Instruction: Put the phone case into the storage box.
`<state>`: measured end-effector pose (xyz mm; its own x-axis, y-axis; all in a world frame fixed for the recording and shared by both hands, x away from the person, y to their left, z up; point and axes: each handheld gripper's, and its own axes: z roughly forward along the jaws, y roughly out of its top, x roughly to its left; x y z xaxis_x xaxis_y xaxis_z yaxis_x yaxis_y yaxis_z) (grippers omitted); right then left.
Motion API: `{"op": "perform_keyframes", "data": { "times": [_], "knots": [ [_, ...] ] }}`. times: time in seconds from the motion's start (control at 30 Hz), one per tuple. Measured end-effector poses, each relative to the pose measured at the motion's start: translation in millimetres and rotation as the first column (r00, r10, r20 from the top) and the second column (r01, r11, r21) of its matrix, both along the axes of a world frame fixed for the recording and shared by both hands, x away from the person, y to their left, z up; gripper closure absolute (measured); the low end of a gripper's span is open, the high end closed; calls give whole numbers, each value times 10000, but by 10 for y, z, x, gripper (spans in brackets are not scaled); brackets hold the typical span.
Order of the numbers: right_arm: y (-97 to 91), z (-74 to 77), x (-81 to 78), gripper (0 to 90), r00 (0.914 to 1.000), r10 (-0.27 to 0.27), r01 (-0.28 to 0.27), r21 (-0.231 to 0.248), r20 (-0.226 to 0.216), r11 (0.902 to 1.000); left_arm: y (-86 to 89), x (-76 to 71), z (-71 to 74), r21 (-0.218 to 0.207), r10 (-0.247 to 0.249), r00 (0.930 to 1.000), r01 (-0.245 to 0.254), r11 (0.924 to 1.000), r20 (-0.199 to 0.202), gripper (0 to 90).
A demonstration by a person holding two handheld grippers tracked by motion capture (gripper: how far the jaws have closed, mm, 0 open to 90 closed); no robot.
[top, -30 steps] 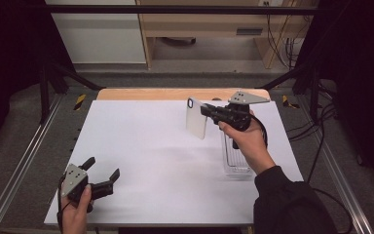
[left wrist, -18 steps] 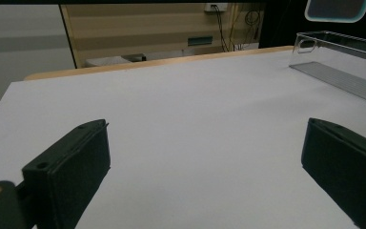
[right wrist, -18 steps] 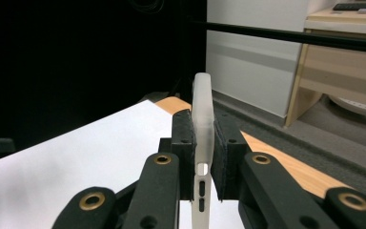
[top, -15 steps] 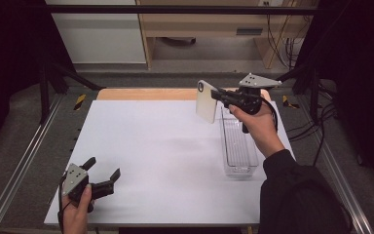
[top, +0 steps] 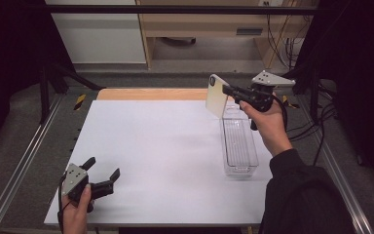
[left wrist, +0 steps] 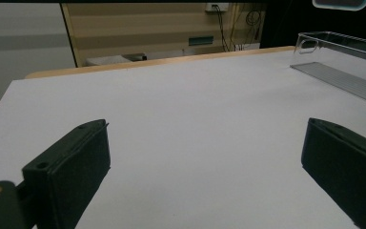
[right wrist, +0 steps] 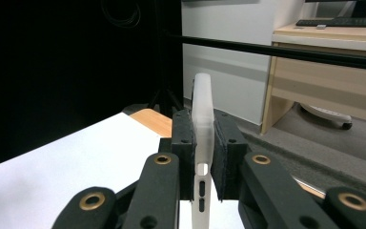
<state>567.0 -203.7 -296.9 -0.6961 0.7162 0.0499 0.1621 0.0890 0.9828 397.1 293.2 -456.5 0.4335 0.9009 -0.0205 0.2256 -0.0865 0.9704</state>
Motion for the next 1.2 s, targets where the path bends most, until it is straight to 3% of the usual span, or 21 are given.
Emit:
{"op": "perform_keyframes", "data": {
  "times": [0.9, 1.2],
  "knots": [
    [-473, -154, 78, 814, 9929, -1155, 1151, -161, -287, 9932, -26, 4, -7, 140, -146, 9999, 146, 9998, 33, 23],
    [-508, -326, 172, 813, 9884, -1401, 1389, -236, -593, 9900, -25, 2, -8, 133, -152, 9999, 152, 9998, 36, 23]
  ]
}}
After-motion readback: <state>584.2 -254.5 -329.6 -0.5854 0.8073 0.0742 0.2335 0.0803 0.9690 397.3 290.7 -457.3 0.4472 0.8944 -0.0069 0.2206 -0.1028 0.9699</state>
